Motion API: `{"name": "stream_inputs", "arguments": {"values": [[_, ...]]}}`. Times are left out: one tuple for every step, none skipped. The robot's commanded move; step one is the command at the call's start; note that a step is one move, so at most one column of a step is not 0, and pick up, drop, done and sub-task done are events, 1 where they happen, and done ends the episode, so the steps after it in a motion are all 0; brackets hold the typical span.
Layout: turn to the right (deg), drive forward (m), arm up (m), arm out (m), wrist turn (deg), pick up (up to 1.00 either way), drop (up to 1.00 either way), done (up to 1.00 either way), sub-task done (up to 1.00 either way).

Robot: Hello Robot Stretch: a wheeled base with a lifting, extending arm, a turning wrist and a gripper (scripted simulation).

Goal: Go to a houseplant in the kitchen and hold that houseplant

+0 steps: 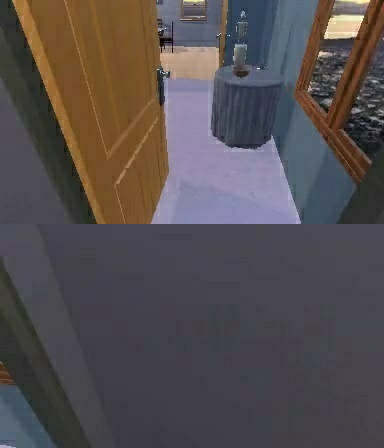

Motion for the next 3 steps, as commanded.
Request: {"name": "stream_inputs", "arguments": {"values": [[0.0,1.00,0.00,0.00,0.0,0.00,0.00,0.00,0.00],[12.0,0.00,0.00,0.00,0.0,0.00,0.00,0.00,0.00],[0.0,0.25,0.00,0.00,0.0,0.00,0.00,0.00,0.00]]}}
